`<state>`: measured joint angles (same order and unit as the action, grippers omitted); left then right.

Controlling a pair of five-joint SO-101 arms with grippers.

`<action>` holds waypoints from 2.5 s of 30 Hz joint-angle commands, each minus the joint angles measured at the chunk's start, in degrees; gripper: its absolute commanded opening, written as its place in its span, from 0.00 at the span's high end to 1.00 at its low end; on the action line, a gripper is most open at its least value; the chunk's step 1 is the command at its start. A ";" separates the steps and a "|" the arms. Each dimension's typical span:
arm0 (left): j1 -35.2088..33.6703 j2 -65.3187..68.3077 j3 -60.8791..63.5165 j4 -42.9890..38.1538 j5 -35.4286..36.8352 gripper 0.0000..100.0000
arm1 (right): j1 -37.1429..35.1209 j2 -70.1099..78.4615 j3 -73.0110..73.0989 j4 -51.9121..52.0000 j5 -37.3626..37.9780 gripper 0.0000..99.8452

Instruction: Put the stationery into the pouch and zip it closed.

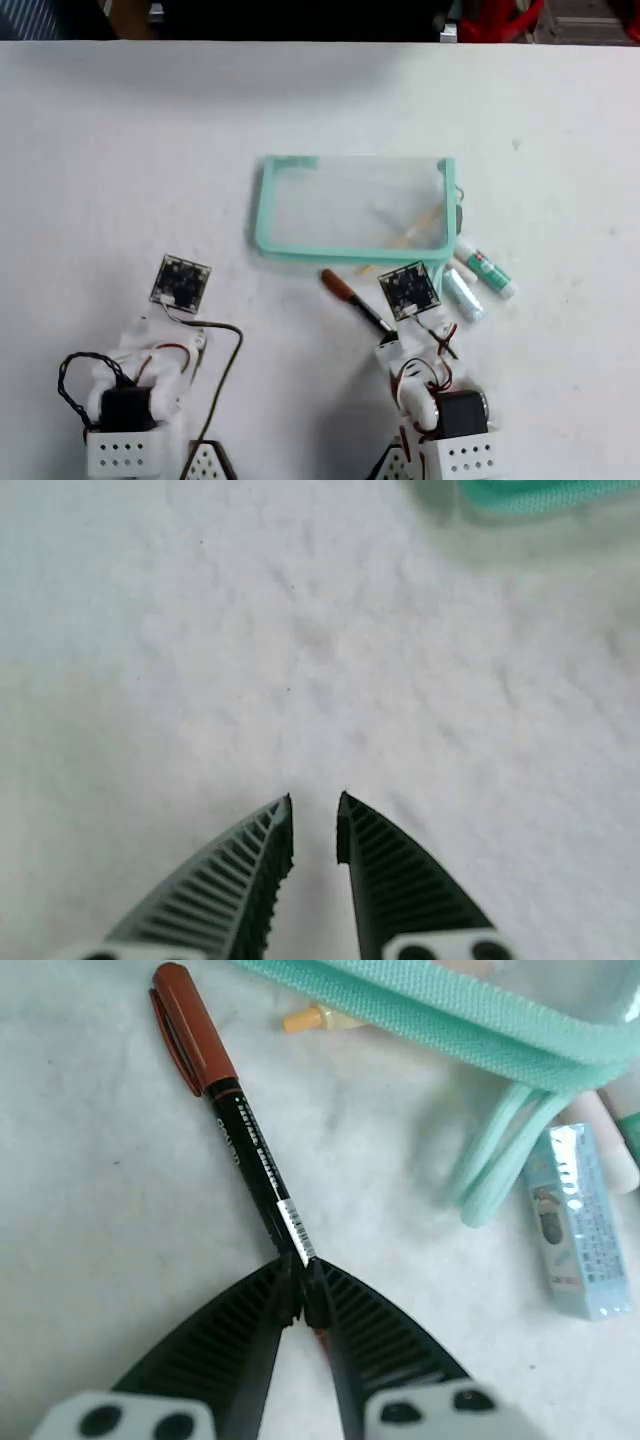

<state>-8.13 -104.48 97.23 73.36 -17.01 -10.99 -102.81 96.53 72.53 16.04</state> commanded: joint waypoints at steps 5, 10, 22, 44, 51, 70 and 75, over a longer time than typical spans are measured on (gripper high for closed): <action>0.48 -0.04 -0.26 0.35 -0.35 0.91 | 0.48 -0.22 0.35 0.13 0.35 0.98; 0.48 -0.04 -0.26 0.35 -0.35 0.91 | 0.48 -0.22 0.35 0.13 0.35 0.98; 0.48 -0.04 -0.26 0.35 -0.35 0.91 | 0.22 -0.22 0.35 0.13 0.18 0.98; 0.48 -0.04 -0.26 0.35 -0.35 0.91 | -1.10 -0.40 0.35 -55.16 0.53 0.97; 0.48 -0.04 -0.26 0.35 -0.35 0.91 | 1.45 -0.04 -1.14 -56.66 0.53 0.78; 0.48 -0.04 -0.26 0.35 -0.35 0.91 | 3.82 23.25 -12.04 -44.44 0.00 0.85; 0.48 -0.04 -0.26 0.35 -0.35 0.91 | 4.53 23.78 -11.87 -43.12 -2.37 0.85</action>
<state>-8.13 -104.48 97.23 73.36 -17.01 -6.68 -79.25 86.15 28.48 15.60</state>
